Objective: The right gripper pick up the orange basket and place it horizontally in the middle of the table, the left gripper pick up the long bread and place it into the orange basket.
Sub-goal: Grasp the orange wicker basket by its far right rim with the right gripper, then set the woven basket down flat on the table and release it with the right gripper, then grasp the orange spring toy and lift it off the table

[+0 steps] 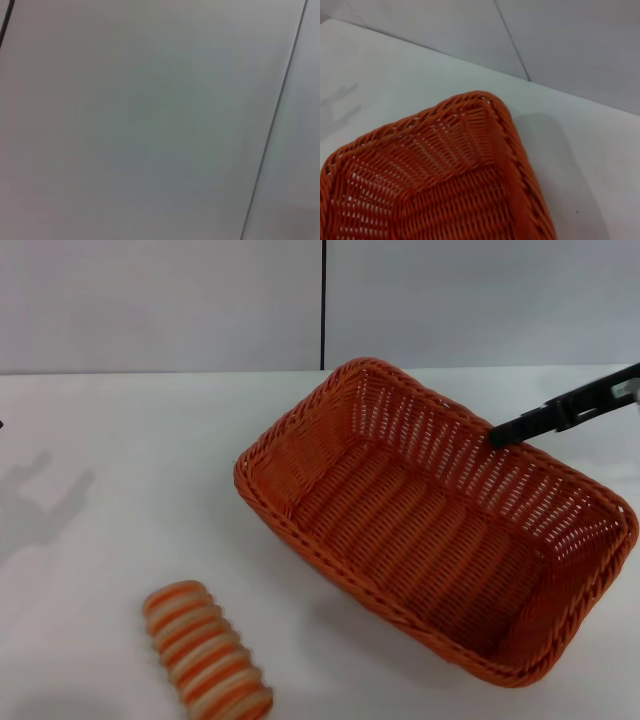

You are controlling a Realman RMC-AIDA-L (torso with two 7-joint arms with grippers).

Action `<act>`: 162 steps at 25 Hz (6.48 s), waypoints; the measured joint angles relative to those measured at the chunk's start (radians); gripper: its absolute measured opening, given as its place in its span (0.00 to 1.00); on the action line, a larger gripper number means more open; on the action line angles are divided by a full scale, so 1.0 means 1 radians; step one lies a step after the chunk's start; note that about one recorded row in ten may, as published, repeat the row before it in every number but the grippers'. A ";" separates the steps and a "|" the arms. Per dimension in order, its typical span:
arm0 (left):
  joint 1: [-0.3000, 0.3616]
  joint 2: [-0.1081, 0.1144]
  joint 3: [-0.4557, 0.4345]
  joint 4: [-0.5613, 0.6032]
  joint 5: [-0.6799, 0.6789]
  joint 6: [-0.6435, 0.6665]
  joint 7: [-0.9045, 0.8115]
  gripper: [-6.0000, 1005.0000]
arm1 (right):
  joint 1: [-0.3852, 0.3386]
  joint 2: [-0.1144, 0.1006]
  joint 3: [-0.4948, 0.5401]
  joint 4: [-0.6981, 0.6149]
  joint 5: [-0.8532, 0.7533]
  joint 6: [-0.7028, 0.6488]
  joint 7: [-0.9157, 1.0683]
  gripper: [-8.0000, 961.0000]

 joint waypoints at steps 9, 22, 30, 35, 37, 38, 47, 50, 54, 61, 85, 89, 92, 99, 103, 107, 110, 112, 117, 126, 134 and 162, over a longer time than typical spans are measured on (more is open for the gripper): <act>0.000 0.001 0.000 0.000 0.000 0.000 0.002 0.71 | 0.001 0.044 -0.021 0.064 0.003 -0.088 -0.065 0.82; 0.000 0.001 -0.001 0.001 0.000 -0.001 0.003 0.71 | 0.001 0.047 -0.033 0.153 0.028 -0.190 -0.123 0.82; -0.008 0.001 -0.001 -0.009 0.000 -0.006 0.010 0.71 | 0.005 0.055 -0.067 0.160 0.029 -0.184 -0.143 0.78; -0.014 0.000 -0.001 -0.011 0.000 -0.010 0.013 0.71 | 0.012 0.057 -0.074 0.160 0.029 -0.182 -0.144 0.60; -0.015 0.000 -0.001 -0.012 0.000 -0.011 0.013 0.71 | 0.010 0.057 -0.073 0.157 0.029 -0.190 -0.144 0.34; -0.015 0.000 -0.001 -0.012 0.000 -0.011 0.013 0.71 | 0.010 0.057 -0.073 0.157 0.029 -0.190 -0.144 0.31; -0.020 0.000 -0.022 -0.035 0.000 -0.007 0.026 0.71 | 0.013 0.056 -0.161 0.082 0.024 -0.156 -0.201 0.17; -0.018 0.000 -0.023 -0.035 0.000 -0.004 0.027 0.71 | 0.012 0.056 -0.212 0.013 0.025 -0.113 -0.235 0.17; -0.009 -0.002 -0.023 -0.039 0.000 -0.002 0.050 0.71 | 0.019 0.058 -0.229 -0.079 0.028 -0.056 -0.325 0.17; 0.023 -0.002 -0.035 -0.094 -0.029 0.026 0.122 0.71 | 0.052 0.058 -0.251 -0.142 0.032 -0.010 -0.466 0.16; 0.135 -0.003 -0.126 -0.192 -0.035 0.122 0.201 0.71 | 0.033 0.082 -0.522 -0.219 0.032 -0.156 -0.805 0.17; 0.145 -0.003 -0.129 -0.207 -0.035 0.122 0.210 0.71 | 0.031 0.081 -0.564 -0.219 0.029 -0.176 -0.828 0.18; 0.150 -0.002 -0.138 -0.213 -0.035 0.122 0.213 0.71 | 0.028 0.079 -0.572 -0.223 0.028 -0.184 -0.827 0.18; 0.149 -0.003 -0.141 -0.215 -0.035 0.124 0.220 0.71 | 0.016 0.076 -0.576 -0.251 0.025 -0.210 -0.800 0.18; 0.142 -0.003 -0.141 -0.216 -0.035 0.124 0.220 0.71 | 0.012 0.076 -0.576 -0.257 0.032 -0.220 -0.750 0.20; 0.138 -0.002 -0.141 -0.216 -0.035 0.122 0.220 0.71 | 0.000 0.078 -0.576 -0.264 0.042 -0.228 -0.735 0.27; 0.138 -0.002 -0.141 -0.217 -0.033 0.121 0.220 0.71 | -0.014 0.078 -0.576 -0.274 0.056 -0.240 -0.726 0.32; 0.138 -0.002 -0.141 -0.218 -0.033 0.121 0.220 0.71 | -0.023 0.079 -0.576 -0.289 0.062 -0.245 -0.715 0.36; 0.138 -0.002 -0.141 -0.219 -0.032 0.124 0.220 0.71 | -0.065 0.080 -0.557 -0.356 0.093 -0.247 -0.691 0.55; 0.137 0.000 -0.134 -0.208 -0.028 0.142 0.219 0.71 | -0.221 0.083 -0.327 -0.546 0.376 -0.210 -0.672 0.68; 0.115 0.004 -0.115 -0.083 0.036 0.196 0.112 0.71 | -0.558 0.083 -0.087 -0.525 1.080 -0.207 -0.706 0.68; -0.143 -0.001 0.057 0.265 0.654 0.150 -0.298 0.71 | -0.719 0.080 0.272 -0.036 1.403 0.111 -0.764 0.68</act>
